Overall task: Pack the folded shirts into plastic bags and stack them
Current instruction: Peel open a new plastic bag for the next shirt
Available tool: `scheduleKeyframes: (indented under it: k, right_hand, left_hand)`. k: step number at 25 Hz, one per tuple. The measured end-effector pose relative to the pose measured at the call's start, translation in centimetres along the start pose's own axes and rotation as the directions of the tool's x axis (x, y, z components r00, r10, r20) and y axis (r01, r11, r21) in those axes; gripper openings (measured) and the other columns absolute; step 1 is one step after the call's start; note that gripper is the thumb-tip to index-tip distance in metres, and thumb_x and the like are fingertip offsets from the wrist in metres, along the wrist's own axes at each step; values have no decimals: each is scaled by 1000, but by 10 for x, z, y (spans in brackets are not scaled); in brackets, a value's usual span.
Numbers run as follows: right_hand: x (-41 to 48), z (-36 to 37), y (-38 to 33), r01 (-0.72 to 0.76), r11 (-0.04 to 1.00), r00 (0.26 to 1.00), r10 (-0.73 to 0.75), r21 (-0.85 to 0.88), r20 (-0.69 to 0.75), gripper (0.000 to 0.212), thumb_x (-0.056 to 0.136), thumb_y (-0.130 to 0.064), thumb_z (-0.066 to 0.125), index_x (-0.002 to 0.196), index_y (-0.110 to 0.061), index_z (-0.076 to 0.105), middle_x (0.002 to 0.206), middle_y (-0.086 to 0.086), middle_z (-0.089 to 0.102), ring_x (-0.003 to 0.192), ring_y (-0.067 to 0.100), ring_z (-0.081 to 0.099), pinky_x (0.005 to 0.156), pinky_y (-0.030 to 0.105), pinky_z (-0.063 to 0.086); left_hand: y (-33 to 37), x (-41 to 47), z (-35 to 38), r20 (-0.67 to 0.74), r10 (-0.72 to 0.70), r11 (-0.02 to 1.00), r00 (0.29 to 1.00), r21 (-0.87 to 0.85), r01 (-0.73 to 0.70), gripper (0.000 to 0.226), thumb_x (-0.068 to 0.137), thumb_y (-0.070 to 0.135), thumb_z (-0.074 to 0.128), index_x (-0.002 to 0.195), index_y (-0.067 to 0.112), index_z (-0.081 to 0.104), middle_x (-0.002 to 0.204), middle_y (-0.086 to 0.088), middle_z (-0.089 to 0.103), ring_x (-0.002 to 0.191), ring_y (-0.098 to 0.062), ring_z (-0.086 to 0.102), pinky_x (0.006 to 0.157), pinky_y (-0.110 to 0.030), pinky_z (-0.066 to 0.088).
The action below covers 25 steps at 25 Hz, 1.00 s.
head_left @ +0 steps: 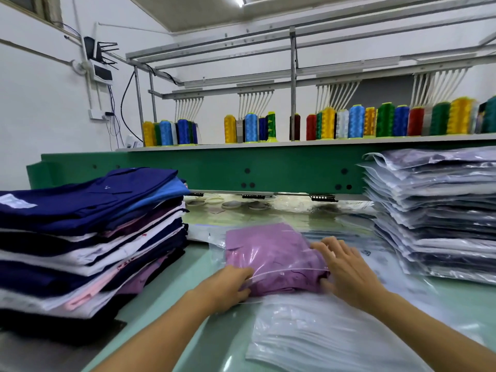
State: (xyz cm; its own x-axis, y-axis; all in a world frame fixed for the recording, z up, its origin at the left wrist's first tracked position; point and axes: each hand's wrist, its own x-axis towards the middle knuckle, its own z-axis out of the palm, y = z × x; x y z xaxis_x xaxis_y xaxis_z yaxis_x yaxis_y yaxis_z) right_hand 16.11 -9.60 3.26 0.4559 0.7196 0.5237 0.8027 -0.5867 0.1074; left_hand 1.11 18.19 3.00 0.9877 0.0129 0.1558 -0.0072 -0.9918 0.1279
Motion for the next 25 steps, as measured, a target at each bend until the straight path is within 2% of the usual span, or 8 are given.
scheduleKeyframes:
  k: [3, 5, 9, 11, 16, 20, 22, 25]
  right_hand:
    - [1, 9, 3, 65, 998, 991, -66, 9, 115, 38, 89, -15, 59, 116, -40, 52, 108, -20, 44, 93, 6, 42, 65, 14, 25]
    - [0, 10, 2, 122, 991, 984, -112, -63, 137, 24, 95, -13, 49, 106, -35, 49, 101, -16, 42, 90, 11, 43, 53, 20, 19]
    - [2, 4, 0, 128, 992, 948, -124, 6, 292, 22, 91, -7, 46, 92, -29, 43, 95, -6, 50, 86, 21, 51, 62, 38, 36]
    - [3, 2, -2, 64, 994, 934, -91, 89, 346, 20, 84, -5, 46, 82, -23, 37, 87, -3, 53, 80, 25, 48, 64, 39, 33]
    - [-4, -3, -3, -19, 969, 858, -110, 245, 502, 8, 78, -31, 49, 79, -32, 41, 75, -6, 52, 73, 15, 47, 62, 36, 34]
    - [-12, -1, -7, 15, 978, 942, -84, 208, 325, 26, 84, -52, 49, 75, -29, 42, 72, -8, 53, 68, 13, 48, 58, 29, 34]
    - [-13, 6, -11, 76, 982, 971, -112, 174, 211, 22, 86, -38, 50, 75, -21, 42, 75, -4, 55, 71, 18, 49, 57, 28, 30]
    - [-7, 10, -16, 129, 988, 972, -143, 81, 187, 13, 87, -14, 48, 75, -15, 43, 76, -2, 54, 73, 22, 46, 59, 33, 26]
  left_hand:
    - [-6, -12, -2, -45, -23, 999, 999, -45, 21, 11, 95, 23, 57, 90, 19, 48, 89, -1, 59, 81, -26, 57, 72, -40, 48]
    - [-10, -19, -6, -79, -23, 999, 997, -43, 19, 8, 93, 15, 55, 90, 19, 48, 95, 1, 61, 87, -25, 57, 77, -42, 51]
    - [-14, -27, -16, -51, -27, 997, 998, 76, 31, 22, 84, 0, 48, 91, 20, 47, 97, 6, 51, 89, -20, 49, 78, -40, 46]
    - [-17, -31, -16, 15, -25, 997, 1000, 70, 24, 26, 81, -3, 46, 93, 19, 47, 99, 5, 51, 87, -19, 47, 75, -36, 42]
    - [-31, -38, -16, 106, 1, 999, 994, -34, 3, 13, 87, 23, 63, 87, 25, 50, 95, 8, 52, 80, -12, 49, 73, -28, 42]
    - [-34, -39, -7, -65, -18, 999, 998, -29, 16, 28, 89, 41, 70, 81, 31, 45, 84, 13, 53, 74, -7, 49, 67, -29, 43]
    - [-33, -37, -4, -116, -37, 999, 993, -28, 34, 31, 88, 37, 72, 79, 28, 44, 80, 12, 53, 73, -9, 48, 67, -32, 43]
    - [-30, -32, -11, -102, -11, 998, 995, 65, 18, 30, 89, 24, 70, 77, 22, 42, 77, 11, 49, 74, -15, 46, 66, -33, 40]
